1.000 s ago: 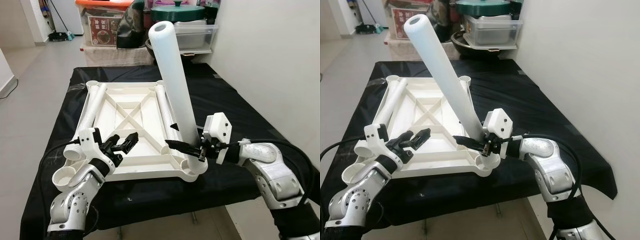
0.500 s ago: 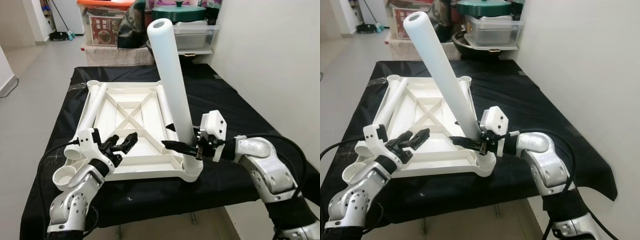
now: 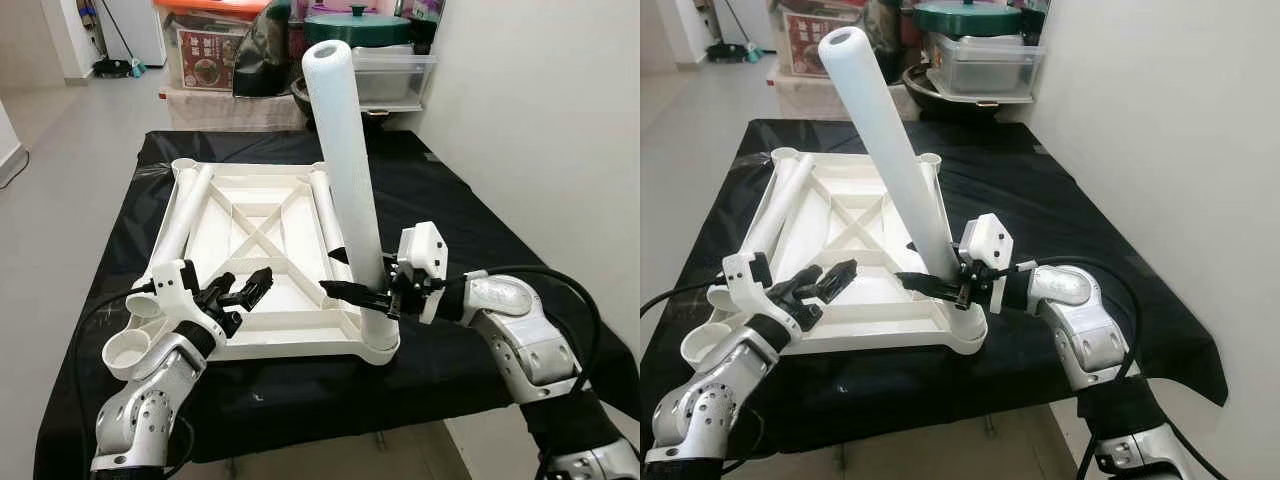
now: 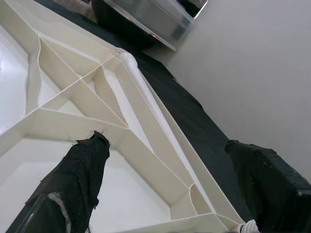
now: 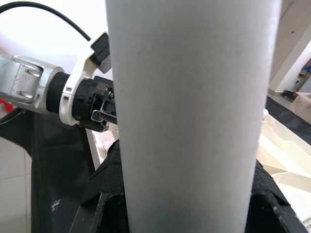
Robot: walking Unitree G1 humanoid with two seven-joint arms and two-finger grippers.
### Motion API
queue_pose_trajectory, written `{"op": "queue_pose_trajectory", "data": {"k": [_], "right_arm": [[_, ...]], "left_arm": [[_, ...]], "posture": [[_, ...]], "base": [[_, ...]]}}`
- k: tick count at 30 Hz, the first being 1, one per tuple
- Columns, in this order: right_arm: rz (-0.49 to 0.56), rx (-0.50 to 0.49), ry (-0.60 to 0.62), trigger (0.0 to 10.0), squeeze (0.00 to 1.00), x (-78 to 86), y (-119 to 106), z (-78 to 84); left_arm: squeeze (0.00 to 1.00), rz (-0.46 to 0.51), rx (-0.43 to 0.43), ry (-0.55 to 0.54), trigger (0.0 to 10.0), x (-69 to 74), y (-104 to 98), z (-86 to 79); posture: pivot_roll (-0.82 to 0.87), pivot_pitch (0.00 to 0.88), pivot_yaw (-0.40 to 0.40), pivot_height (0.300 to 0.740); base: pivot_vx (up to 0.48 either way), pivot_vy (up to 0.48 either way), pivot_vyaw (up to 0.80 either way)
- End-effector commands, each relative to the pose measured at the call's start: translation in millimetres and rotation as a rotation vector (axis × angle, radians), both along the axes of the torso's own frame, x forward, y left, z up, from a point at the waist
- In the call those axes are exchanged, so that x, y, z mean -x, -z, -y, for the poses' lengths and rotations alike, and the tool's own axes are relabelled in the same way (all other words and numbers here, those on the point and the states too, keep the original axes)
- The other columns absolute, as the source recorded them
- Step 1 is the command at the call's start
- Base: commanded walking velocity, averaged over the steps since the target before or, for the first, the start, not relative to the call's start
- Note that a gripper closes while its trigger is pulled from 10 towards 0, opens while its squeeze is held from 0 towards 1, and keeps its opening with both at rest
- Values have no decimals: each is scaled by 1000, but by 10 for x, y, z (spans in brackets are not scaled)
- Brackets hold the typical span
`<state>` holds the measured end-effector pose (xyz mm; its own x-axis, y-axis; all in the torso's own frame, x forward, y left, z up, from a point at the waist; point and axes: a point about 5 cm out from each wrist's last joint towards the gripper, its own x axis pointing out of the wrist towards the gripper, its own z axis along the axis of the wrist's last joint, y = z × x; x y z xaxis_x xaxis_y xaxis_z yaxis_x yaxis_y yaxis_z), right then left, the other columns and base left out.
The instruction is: Building children table
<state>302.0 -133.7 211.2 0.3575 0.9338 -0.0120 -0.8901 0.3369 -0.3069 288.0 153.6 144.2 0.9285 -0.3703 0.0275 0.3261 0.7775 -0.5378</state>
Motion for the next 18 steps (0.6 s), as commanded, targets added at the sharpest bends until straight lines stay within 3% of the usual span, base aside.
{"op": "queue_pose_trajectory", "data": {"k": [1,15,17,18], "right_arm": [[-75,-3,-21,10000,0,8,165,-8],[-132,-84,28,10000,0,-11,249,11],[-143,-116,86,10000,0,-46,261,25],[-140,-122,173,10000,0,-102,284,44]], "left_arm": [[0,-15,-3,3,10000,7,17,2],[0,-30,11,-2,10000,7,29,-18],[0,-31,12,-3,10000,7,29,-21],[0,-32,13,-3,10000,7,31,-20]], "posture": [[109,0,-107,740],[112,0,-105,740],[110,0,-104,740],[106,0,-103,740]], "base": [[0,0,0],[0,0,0],[0,0,0],[0,0,0]]}}
